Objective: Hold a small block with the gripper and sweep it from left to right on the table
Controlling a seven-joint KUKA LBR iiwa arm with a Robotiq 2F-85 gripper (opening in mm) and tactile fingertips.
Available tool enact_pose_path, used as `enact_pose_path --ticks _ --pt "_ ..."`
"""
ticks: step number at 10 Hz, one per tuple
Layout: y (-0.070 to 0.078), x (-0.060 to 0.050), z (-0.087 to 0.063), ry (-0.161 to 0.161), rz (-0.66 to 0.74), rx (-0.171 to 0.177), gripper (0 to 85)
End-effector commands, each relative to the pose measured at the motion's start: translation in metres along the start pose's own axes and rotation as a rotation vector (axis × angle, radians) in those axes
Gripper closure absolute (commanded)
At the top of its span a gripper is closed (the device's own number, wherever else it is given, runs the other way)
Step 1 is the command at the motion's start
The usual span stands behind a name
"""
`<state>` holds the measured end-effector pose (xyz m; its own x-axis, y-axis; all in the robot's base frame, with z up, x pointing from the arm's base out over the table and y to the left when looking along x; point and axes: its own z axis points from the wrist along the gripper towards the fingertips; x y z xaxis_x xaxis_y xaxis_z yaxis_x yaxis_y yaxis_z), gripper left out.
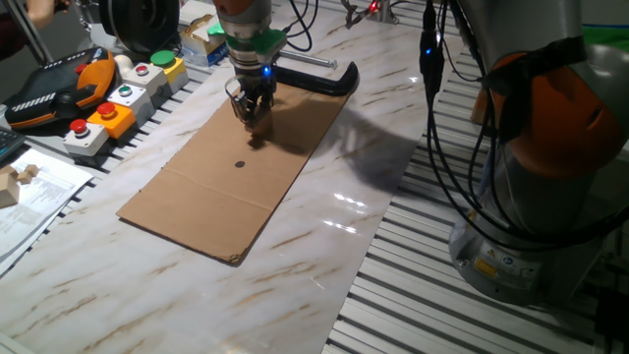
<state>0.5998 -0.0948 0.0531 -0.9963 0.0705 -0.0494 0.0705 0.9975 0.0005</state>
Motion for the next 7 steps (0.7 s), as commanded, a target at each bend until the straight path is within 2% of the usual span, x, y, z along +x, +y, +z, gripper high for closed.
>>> enact_pose_path --ticks 1,4,7 --pt "0.0007 -0.0004 -0.0010 0.000 -0.004 0.000 84.3" --pt "0.0021 -0.0010 -0.0013 0.002 -0.008 -0.011 84.3" --pt "0.0060 -0.0020 -0.0008 -0.002 -0.014 -0.003 84.3"
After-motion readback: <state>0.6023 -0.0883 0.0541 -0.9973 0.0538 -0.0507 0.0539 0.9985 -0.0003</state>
